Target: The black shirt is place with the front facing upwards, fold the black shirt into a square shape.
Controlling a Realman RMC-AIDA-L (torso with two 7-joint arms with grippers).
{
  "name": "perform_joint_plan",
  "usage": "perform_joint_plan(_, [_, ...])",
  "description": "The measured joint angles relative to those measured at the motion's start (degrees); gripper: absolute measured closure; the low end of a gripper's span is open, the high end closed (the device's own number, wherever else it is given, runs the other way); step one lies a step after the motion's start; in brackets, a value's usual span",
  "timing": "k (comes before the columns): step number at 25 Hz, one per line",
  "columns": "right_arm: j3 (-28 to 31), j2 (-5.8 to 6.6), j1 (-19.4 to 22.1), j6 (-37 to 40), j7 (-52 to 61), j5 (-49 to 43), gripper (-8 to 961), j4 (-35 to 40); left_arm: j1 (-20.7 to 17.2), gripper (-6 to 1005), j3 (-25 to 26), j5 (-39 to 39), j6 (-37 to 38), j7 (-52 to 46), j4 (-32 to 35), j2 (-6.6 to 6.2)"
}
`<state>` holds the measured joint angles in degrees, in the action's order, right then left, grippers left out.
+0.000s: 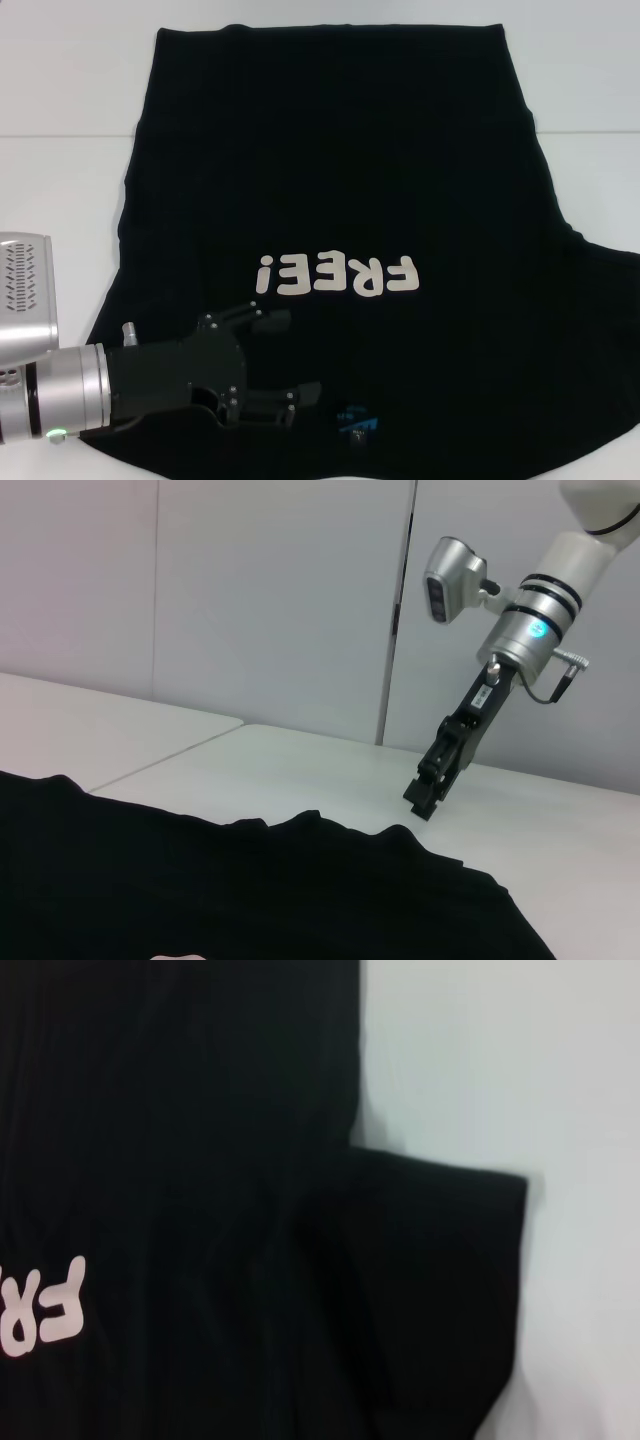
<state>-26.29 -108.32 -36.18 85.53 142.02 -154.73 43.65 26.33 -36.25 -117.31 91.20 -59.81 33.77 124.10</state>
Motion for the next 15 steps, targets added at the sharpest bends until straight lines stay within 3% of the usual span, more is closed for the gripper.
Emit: perform_joint_plan(15, [-0.6, -0.41, -2.3, -4.5, -1.2, 0.2, 73, -4.3, 0.0, 51, 0.0, 0.0, -0.2, 0.0, 0.0, 0.00])
